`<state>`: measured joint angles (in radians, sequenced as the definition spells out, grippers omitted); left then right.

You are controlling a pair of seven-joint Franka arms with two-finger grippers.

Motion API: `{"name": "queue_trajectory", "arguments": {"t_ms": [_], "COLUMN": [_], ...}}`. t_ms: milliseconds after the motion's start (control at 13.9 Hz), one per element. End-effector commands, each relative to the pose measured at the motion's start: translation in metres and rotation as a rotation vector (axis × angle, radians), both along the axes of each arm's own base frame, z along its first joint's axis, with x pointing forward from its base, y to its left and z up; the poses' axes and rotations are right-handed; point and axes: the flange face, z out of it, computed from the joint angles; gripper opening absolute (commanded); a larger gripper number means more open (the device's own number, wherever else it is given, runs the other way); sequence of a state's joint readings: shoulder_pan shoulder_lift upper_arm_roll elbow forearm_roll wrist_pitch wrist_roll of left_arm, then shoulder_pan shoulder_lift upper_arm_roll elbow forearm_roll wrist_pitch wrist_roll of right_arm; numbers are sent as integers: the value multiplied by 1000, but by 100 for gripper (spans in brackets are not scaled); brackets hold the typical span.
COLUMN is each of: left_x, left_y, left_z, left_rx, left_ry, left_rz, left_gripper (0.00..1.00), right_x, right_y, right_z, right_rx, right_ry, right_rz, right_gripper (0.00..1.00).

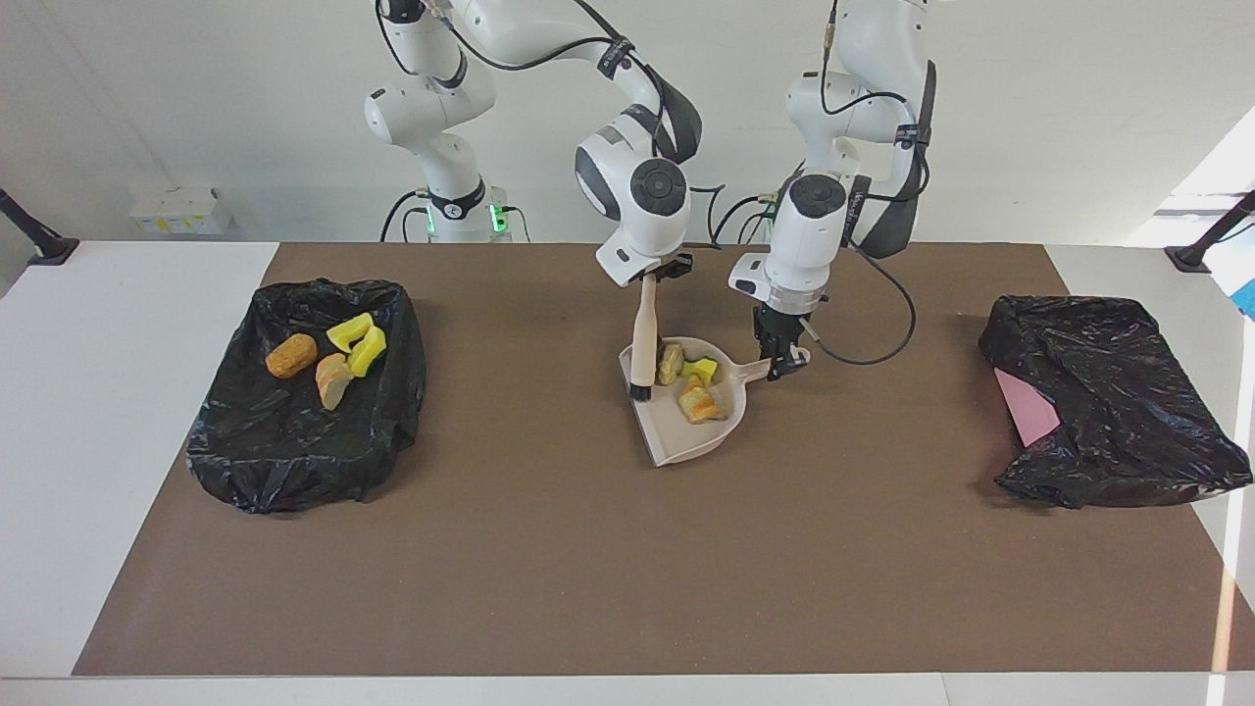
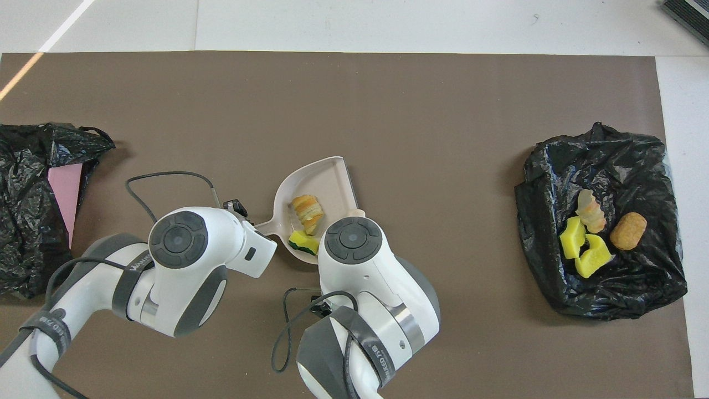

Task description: Sweep and dump trash in bin

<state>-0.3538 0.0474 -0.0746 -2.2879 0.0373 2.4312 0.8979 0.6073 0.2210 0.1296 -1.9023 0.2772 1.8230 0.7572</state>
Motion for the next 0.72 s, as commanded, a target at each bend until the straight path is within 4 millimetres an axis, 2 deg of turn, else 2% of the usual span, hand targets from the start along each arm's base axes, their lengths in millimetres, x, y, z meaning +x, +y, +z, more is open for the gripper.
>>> {"name": "queue_trajectory", "arguments": {"t_ms": [0,144,288,360,505,649], "left_x": [26,38,51,57,68,79], "left_y": [31,48,60,71,89,112], "left_z": [11,27,47,56,83,113], "left_rx": [-22,-23,-36,-37,-40,-41], "left_ry": [-3,15,37,54,68,98], "left_rz": [1,0,-15,-13,-22,-44], "left_gripper": [0,0,0,0,0,0], "right_x": [-8,-13,-25,-44,-68,-106], "right_y": [-3,-4,-5,1,-7,-9], "right_z": [20,34,35,34,21,10], "right_rx": [13,30,17,5,6,9], "right_ry": [8,-11,-1,-12,-47,-77], "right_rz": [-18,2,22,57,62,93], "right_gripper": [0,0,0,0,0,0]}}
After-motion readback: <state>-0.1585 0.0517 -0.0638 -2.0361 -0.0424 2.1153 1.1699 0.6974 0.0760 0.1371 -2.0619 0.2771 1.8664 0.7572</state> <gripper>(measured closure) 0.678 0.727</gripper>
